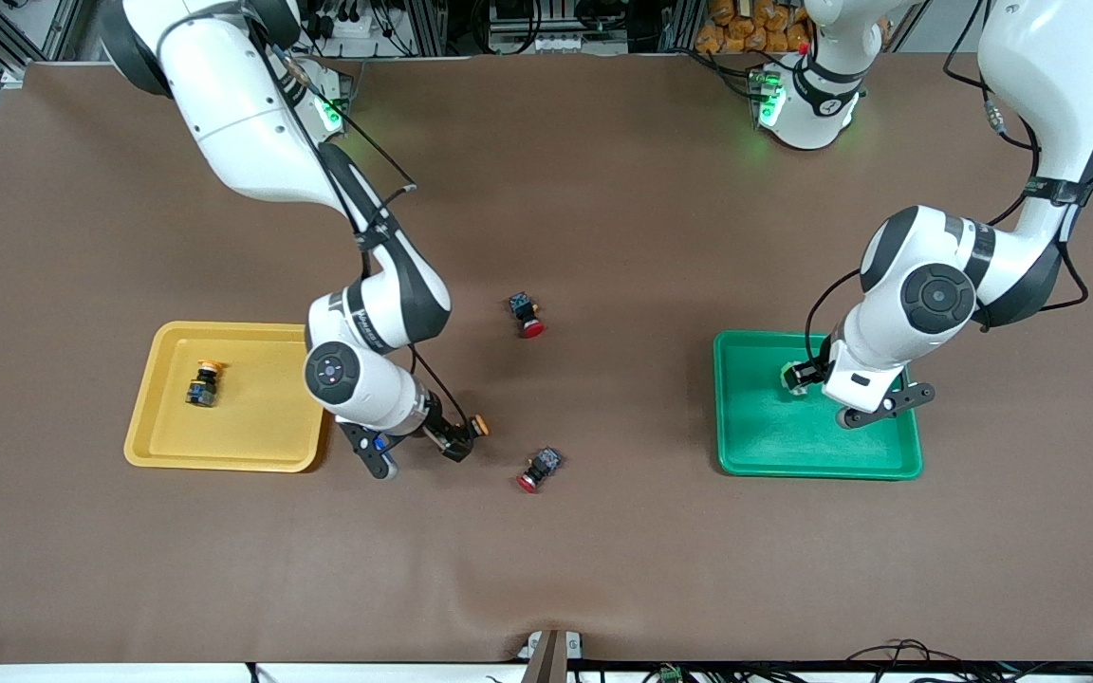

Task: Place green and yellow buttons in trays
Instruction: 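Place the green button in the green tray while the right gripper grasps a blue button, then carry the blue button into the yellow tray while the left gripper withdraws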

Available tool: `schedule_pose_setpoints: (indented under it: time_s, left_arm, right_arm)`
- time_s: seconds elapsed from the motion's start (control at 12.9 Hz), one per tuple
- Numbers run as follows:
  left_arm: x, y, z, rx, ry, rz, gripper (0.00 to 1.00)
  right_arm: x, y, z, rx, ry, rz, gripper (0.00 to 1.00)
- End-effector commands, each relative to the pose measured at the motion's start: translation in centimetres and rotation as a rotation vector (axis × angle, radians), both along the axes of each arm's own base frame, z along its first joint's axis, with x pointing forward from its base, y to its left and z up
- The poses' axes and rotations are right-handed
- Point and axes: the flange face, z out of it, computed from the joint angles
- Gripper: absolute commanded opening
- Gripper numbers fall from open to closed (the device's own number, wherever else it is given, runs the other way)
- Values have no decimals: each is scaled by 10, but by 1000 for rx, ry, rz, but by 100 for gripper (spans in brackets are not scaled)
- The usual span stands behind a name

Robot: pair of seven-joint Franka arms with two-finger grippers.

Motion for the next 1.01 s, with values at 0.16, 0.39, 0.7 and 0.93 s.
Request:
schedule_pose_setpoints:
  time_s: [0.16, 0.39, 0.7, 0.93]
  left_arm:
    - [17, 5, 39, 31, -33, -13, 100]
    - [24, 3, 74, 49, -9, -5, 100]
    - [36, 17, 147, 78, 19, 48, 100]
    - [35, 25, 196, 82, 22, 28, 100]
  right_arm:
    - [1, 16, -13, 11, -24, -16, 52]
    - [-1, 17, -14, 0, -20, 10, 0]
    - [11, -3, 24, -27, 68, 20, 0]
    - [35, -65, 65, -36, 200, 67, 0]
